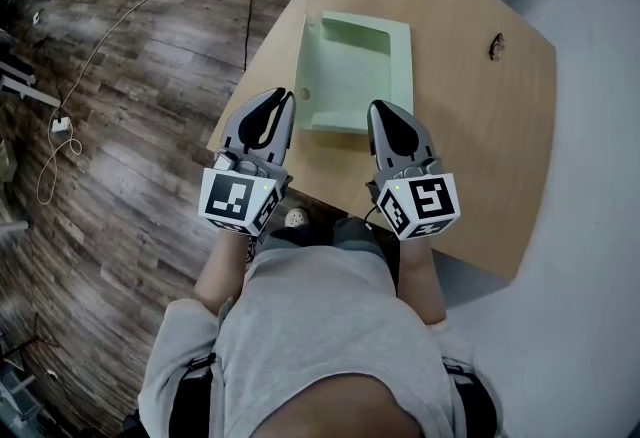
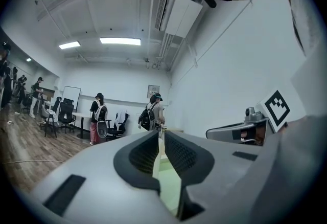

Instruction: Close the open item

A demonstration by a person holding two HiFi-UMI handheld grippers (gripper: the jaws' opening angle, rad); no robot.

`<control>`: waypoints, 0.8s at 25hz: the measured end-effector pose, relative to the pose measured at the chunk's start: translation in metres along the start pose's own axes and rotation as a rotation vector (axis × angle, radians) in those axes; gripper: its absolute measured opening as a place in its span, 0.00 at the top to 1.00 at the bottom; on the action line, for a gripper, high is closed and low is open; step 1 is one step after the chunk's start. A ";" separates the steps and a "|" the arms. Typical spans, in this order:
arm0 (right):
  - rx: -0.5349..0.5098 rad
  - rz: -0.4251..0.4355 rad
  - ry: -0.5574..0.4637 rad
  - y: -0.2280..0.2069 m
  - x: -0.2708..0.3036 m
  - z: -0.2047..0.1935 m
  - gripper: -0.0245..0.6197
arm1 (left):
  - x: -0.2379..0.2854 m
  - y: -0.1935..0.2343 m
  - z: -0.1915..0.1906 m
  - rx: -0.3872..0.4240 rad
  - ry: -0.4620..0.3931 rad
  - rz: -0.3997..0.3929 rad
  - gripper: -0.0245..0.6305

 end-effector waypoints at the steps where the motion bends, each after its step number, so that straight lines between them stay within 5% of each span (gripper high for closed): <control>1: -0.004 0.009 0.000 -0.003 0.002 0.001 0.95 | 0.002 0.000 0.001 0.004 -0.001 0.009 0.94; 8: -0.019 0.071 0.000 -0.020 0.012 0.011 0.95 | 0.018 -0.003 -0.001 0.023 0.043 0.063 0.76; 14: -0.033 0.114 0.007 -0.031 0.016 0.014 0.95 | 0.031 -0.002 -0.016 0.020 0.110 0.135 0.76; 20: -0.042 0.128 0.029 -0.047 0.015 0.017 0.95 | 0.037 0.001 -0.021 -0.062 0.081 0.205 0.76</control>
Point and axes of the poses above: the fingertips, and each gripper's own axes: x forward along the fingers, y to its left, z out of its top, the point moved 8 cm from there along -x, backward along the fingers, and after that the axes turned 6 degrees about -z, right-handed, at the moved point
